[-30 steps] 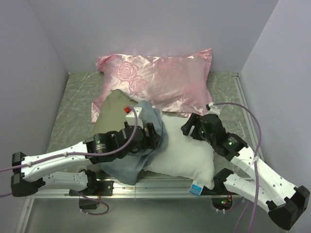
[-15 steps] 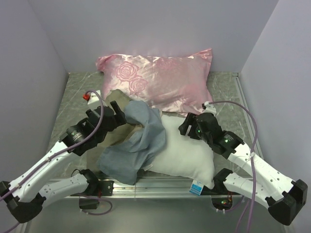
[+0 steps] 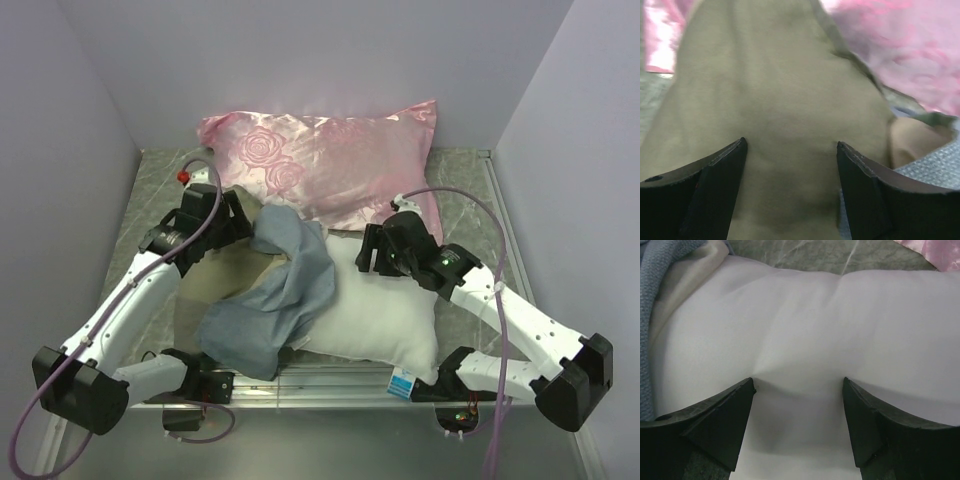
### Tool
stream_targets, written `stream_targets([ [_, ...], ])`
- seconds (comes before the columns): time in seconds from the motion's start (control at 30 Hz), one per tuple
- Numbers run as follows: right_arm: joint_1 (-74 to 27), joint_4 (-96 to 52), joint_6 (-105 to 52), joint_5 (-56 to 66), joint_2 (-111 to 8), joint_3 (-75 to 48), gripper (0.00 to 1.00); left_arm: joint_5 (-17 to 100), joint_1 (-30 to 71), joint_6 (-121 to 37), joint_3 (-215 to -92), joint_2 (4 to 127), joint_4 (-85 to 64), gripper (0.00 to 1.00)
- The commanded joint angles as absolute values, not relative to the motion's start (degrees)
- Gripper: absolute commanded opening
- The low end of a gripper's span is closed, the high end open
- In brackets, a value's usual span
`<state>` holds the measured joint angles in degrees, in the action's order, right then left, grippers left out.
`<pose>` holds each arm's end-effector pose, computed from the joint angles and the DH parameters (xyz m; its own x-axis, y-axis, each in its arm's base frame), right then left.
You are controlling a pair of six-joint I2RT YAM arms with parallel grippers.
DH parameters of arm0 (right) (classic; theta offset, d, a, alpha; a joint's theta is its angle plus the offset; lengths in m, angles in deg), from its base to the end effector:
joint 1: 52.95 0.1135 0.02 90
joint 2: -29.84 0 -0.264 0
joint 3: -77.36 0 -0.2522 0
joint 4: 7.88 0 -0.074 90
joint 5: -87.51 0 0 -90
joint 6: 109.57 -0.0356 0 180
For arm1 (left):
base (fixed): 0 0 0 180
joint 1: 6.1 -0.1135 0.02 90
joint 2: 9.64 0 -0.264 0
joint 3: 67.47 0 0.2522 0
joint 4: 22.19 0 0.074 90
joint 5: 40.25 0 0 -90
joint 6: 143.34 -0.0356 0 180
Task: Remove the pillowcase from the pillow
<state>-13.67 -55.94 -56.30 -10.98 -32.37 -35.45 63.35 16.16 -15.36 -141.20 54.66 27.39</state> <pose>0.1798 0.1402 0.2944 -0.7483 0.1521 -0.6457 -0.1188 0.9269 0.3560 0.2228 -0.0822 0.3227 -0.5946 -0.4029 -0.6958 -0.2081 0.9130 -0.3509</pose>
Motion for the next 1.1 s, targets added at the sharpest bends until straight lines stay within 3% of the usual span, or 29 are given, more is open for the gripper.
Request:
stream_targets([
  [0.0,-13.0,-63.6,-55.7,-7.6,-34.1,-29.7,0.79,51.1,14.3,-16.3,-147.9,54.2,25.1,0.78],
  [0.03,-13.1,-65.5,-55.9,-7.3,-35.0,-27.6,0.79,50.3,13.8,-15.9,-149.1,55.0,26.3,0.76],
  [0.13,-13.1,-69.6,-55.9,-6.4,-37.7,-25.3,0.79,48.9,13.3,-15.5,-154.4,59.6,31.6,0.47],
  [0.17,-13.1,-70.4,-56.1,-7.0,-37.7,-25.5,0.79,49.6,13.3,-15.5,-155.4,60.6,32.5,0.27],
  [0.3,-15.9,-72.8,-57.7,-8.6,-34.6,-27.5,0.8,54.1,12.0,-15.9,-160.5,61.6,37.4,0.07],
  [0.33,-18.3,-73.1,-57.8,-8.6,-33.6,-28.7,0.82,54.9,11.7,-16.2,-160.8,61.6,37.9,0.11],
  [0.37,-20.2,-73.7,-57.8,-7.9,-31.9,-29.4,0.82,57.0,11.4,-16.2,-161.1,61.4,38.5,0.35],
  [0.4,-22.1,-73.8,-57.9,-6.9,-31.0,-31.4,0.83,57.9,10.4,-15.8,-161.3,61.6,39.1,0.47],
  [0.47,-28.7,-73.6,-57.2,-4.1,-28.3,-34.0,0.85,59.6,9.2,-15.7,-160.3,62.3,39.7,0.68],
  [0.5,-30.5,-73.5,-57.1,-2.7,-27.5,-36.6,0.86,59.7,7.5,-16.0,-159.3,62.6,39.0,0.72],
  [0.63,-36.0,-71.2,-57.2,0.1,-23.8,-41.4,0.89,53.4,-0.4,-17.7,-155.0,65.6,30.0,0.75],
  [0.8,-38.8,-69.0,-56.1,1.0,-21.8,-44.3,0.91,42.5,-3.2,-19.9,-154.5,69.4,21.0,0.75],
  [1.07,-43.8,-70.3,-52.2,2.8,-17.8,-44.7,0.98,34.5,-3.4,-21.4,-156.9,74.7,20.7,0.76],
])
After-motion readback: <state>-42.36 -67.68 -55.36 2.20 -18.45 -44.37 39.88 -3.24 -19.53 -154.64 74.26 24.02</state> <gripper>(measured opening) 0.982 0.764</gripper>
